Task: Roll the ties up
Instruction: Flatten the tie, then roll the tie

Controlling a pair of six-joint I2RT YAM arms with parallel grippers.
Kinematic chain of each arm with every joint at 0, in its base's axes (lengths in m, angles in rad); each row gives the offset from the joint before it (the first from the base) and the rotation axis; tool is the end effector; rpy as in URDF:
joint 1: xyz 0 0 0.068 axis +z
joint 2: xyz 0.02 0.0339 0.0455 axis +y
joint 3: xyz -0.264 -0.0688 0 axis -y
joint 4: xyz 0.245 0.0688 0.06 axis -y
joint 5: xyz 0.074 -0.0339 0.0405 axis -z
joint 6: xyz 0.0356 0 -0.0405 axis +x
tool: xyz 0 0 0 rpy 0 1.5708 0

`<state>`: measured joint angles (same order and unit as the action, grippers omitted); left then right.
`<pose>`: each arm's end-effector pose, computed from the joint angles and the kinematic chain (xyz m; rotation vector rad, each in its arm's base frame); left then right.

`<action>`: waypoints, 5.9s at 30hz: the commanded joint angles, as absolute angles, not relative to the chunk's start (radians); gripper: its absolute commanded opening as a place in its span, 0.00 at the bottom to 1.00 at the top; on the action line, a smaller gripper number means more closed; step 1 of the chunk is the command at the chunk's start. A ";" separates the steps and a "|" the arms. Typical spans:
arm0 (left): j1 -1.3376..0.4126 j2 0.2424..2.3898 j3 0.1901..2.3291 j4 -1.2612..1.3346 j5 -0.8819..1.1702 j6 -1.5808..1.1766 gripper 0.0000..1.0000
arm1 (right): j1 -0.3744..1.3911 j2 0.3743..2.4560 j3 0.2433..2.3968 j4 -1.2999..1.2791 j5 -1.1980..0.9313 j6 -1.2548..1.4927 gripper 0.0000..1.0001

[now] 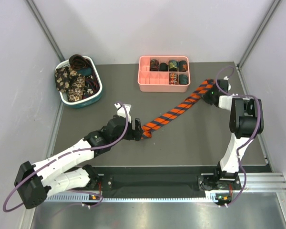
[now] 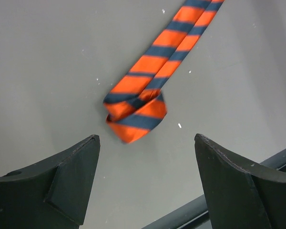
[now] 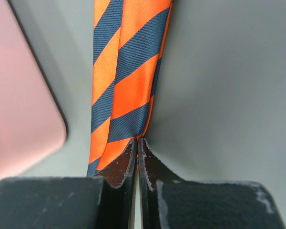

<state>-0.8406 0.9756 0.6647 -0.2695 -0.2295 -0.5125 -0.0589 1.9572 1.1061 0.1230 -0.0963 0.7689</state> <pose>0.1491 -0.1544 0.2547 0.2221 2.1726 -0.5412 0.4073 -0.0206 0.1405 0.8952 2.1637 0.4705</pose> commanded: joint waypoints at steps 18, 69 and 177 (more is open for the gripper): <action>-0.798 1.091 0.733 -0.166 -0.227 -0.540 0.85 | -0.112 1.801 1.204 0.029 -0.096 0.559 0.71; -0.589 0.847 0.385 0.068 -0.261 -0.549 0.78 | 0.926 1.784 1.205 -0.113 -0.021 0.508 0.19; -0.008 0.971 0.644 -0.448 -0.137 -0.959 0.96 | 1.193 1.933 1.384 -0.130 0.339 0.282 0.75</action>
<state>-0.0776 0.9302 0.5758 -0.3985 -0.2459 -0.9237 1.1851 1.8961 1.3266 -0.0959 0.2947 0.2947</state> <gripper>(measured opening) 0.960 0.755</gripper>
